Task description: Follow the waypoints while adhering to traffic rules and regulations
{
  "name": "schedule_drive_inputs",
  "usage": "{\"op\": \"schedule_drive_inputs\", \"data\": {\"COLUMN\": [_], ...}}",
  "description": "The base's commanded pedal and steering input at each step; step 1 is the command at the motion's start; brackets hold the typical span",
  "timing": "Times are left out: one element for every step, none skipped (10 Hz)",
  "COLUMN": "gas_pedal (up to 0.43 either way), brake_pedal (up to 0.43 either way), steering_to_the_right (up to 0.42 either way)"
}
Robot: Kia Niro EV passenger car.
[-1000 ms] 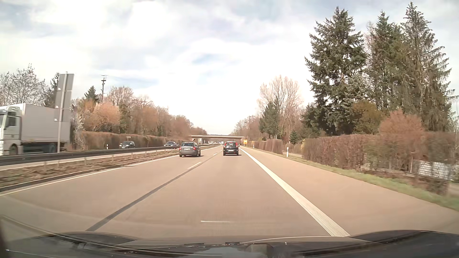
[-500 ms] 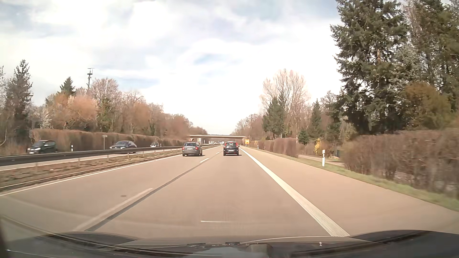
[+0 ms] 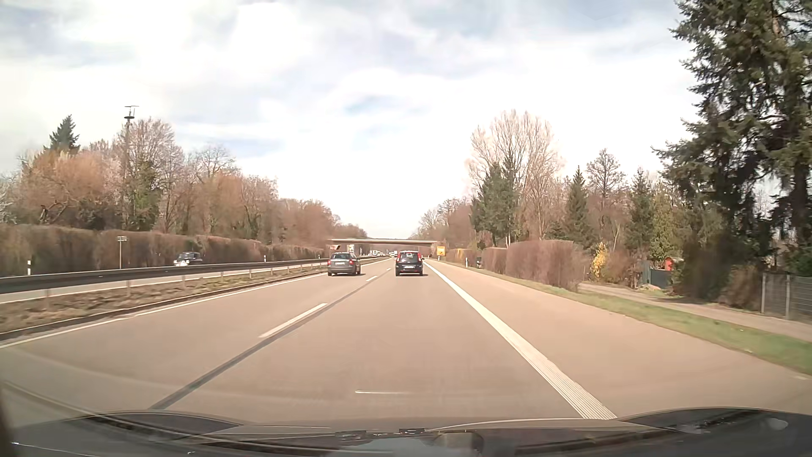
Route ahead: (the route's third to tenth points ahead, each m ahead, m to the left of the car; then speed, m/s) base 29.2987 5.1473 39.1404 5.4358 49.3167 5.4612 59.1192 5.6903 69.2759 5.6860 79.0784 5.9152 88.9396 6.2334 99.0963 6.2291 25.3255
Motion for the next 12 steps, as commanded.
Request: {"op": "schedule_drive_inputs", "data": {"gas_pedal": [0.157,0.157,0.169,0.169,0.169,0.169,0.169,0.169,0.169,0.177,0.177,0.177], "brake_pedal": [0.000,0.000,0.000,0.000,0.000,0.000,0.000,0.000,0.000,0.000,0.000,0.000], "steering_to_the_right": [0.000,0.001,0.001,0.000,0.001,0.001,0.000,0.000,0.000,0.000,-0.001,-0.001]}}
